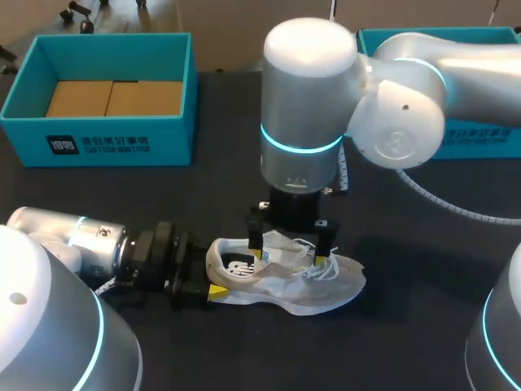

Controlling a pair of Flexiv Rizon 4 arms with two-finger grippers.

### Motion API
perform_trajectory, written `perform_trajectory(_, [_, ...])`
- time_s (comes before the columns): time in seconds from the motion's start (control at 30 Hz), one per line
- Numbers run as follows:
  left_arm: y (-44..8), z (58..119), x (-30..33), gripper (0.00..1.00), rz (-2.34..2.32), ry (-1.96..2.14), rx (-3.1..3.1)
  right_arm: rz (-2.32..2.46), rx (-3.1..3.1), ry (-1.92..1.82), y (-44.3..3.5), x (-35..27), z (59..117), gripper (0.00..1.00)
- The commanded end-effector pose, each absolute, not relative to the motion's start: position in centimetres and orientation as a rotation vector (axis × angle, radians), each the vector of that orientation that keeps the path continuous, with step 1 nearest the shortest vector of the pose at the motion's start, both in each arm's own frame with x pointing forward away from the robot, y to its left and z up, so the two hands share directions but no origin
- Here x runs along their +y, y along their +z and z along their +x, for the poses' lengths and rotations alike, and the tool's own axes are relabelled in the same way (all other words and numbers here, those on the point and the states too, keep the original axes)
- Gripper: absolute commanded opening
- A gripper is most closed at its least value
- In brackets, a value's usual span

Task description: Take the shoe out of the shoebox, open the shoe tongue, remove and reinsert the insole, then place the shoe into the shoebox

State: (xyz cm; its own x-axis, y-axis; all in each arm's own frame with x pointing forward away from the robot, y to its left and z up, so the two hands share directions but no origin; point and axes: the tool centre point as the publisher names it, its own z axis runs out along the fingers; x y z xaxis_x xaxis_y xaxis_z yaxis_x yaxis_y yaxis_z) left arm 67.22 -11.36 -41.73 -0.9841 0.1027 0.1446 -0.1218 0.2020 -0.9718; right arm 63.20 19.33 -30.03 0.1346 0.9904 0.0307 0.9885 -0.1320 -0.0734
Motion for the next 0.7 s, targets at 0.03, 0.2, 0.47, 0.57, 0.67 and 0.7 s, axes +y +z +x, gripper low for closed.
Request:
perform_trajectory(0.03, [-41.7,67.1,-11.4,0.0,0.021,1.883,-2.293,-2.803,-1.786,0.54,-31.0,25.0,63.5,1.0])
perform_trajectory(0.2, [-41.7,67.1,-11.4,0.0,0.021,1.883,-2.293,-2.82,-1.8,0.592,-31.9,25.1,64.1,1.0])
perform_trajectory(0.47, [-41.7,67.1,-11.4,0.0,0.021,1.883,-2.293,-2.823,-1.872,0.589,-32.6,25.4,64.6,1.0])
perform_trajectory(0.57, [-41.7,67.1,-11.4,0.0,0.021,1.883,-2.293,-2.819,-1.919,0.581,-33.0,25.3,64.8,1.0])
perform_trajectory(0.67, [-41.7,67.1,-11.4,0.0,0.021,1.883,-2.293,-2.813,-1.94,0.581,-33.4,25.2,65.1,1.0])
perform_trajectory(0.7, [-41.7,67.1,-11.4,0.0,0.021,1.883,-2.293,-2.811,-1.951,0.577,-33.5,25.1,65.1,1.0])
